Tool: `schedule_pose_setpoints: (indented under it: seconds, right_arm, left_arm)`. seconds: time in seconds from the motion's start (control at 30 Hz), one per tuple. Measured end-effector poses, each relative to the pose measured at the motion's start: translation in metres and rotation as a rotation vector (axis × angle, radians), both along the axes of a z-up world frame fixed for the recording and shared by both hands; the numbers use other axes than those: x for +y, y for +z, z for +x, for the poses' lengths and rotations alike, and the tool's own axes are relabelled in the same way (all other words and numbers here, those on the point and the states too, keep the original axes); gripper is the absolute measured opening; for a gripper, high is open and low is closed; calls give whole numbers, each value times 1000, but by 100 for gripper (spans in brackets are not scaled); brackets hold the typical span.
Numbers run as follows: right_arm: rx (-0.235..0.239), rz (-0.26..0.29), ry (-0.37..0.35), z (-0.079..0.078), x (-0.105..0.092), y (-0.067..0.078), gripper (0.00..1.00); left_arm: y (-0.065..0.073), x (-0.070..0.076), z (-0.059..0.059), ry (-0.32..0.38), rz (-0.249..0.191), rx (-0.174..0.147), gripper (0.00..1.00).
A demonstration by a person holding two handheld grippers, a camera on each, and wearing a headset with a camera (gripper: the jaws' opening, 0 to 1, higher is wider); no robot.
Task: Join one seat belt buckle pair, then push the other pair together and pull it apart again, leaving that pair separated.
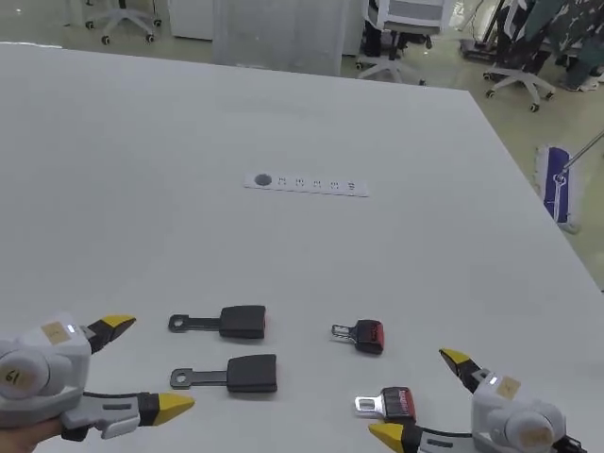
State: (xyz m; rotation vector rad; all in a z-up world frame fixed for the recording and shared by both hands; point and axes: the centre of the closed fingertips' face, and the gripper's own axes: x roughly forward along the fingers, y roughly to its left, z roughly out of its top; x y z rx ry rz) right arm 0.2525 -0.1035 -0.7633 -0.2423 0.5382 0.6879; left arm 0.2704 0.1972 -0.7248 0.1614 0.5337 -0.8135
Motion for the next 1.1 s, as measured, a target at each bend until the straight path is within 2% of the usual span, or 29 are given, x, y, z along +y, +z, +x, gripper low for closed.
schedule_pose_setpoints:
  seconds: [1.1]
  right_arm:
    - [3, 3, 0, 8, -1, 1, 97]
  left_arm:
    - [-4, -5, 6, -7, -10, 7, 92]
